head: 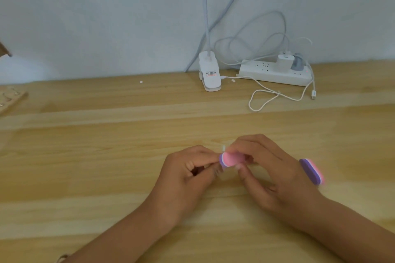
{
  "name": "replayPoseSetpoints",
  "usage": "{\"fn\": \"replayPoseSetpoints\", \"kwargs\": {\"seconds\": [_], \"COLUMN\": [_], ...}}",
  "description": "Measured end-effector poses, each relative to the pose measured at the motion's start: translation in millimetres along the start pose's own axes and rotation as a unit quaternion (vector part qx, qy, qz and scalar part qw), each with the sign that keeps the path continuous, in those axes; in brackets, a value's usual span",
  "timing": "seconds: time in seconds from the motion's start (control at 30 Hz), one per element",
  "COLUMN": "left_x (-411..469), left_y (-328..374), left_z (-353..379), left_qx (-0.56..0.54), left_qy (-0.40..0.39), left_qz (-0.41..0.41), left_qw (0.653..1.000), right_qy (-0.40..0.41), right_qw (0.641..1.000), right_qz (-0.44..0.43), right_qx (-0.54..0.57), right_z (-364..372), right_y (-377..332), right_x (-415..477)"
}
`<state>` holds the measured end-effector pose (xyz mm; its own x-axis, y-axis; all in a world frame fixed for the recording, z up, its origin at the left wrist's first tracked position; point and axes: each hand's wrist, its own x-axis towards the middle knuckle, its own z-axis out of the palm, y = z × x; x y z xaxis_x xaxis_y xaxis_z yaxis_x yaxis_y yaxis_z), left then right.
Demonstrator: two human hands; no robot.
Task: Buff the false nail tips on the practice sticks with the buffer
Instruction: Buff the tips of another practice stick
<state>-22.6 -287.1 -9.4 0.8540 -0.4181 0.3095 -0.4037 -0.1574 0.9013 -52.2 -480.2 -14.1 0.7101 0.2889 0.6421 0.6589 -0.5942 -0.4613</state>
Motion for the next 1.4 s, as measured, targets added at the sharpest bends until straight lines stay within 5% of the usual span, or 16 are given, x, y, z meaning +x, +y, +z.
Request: {"fn": "replayPoseSetpoints", "kwargs": {"seconds": [0.83,1.03,1.4], "left_x": [1.4,1.3,0.7], "left_y": [-0.6,0.0,3.9], "left_z": [1.9,2.8,2.7], "left_qx": [0.034,0.022,-0.027], "left_qy": [0.006,0.018,-0.022], "left_qz": [0.023,0.011,0.01], "left_qw": [0.999,1.0,0.999], "right_qy": [0.001,0.076,0.04], "right_qw": [0.998,0.996,0.998], "right_qz": [-0.039,0.041,-0.039], "right_qx": [-0.048,-0.035,-0.036], "right_z": [2.1,-2.2,2.1], "right_y": [-2.8,3.3,-1.0], "right_x": [-0.1,3.4,-1.4]}}
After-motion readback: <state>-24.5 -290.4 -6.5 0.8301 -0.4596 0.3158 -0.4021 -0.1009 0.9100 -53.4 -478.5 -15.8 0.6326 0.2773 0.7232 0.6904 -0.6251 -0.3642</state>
